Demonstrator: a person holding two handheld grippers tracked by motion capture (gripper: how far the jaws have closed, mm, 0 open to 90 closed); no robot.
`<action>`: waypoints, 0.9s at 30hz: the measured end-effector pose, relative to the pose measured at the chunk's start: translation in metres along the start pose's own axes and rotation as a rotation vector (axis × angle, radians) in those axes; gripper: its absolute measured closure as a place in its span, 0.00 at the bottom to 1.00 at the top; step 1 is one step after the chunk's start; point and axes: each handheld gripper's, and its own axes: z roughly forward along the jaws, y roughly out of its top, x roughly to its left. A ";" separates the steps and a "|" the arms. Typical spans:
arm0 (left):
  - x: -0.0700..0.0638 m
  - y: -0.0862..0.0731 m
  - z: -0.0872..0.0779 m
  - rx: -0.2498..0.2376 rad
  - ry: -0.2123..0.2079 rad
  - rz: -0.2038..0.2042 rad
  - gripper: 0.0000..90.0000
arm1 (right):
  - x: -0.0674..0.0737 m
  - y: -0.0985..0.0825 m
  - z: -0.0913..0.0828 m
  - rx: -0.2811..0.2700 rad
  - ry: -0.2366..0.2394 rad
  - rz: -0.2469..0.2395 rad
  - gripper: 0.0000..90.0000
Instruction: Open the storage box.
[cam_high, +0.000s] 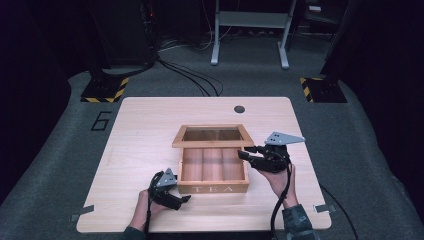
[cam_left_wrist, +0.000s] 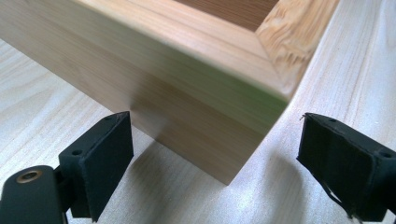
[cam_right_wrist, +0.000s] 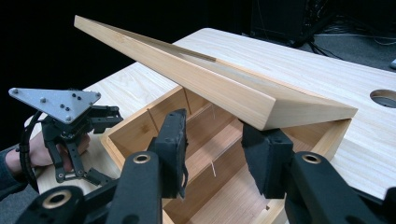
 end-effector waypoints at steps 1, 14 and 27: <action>0.000 0.000 0.000 0.000 0.000 0.000 0.11 | 0.000 0.000 0.000 0.000 0.000 0.002 0.66; 0.000 0.000 0.000 0.001 -0.004 -0.002 0.11 | 0.000 0.000 0.000 -0.003 0.002 0.005 0.66; 0.000 0.000 0.000 -0.002 -0.004 0.000 0.11 | 0.000 0.000 0.000 -0.003 0.001 0.005 0.66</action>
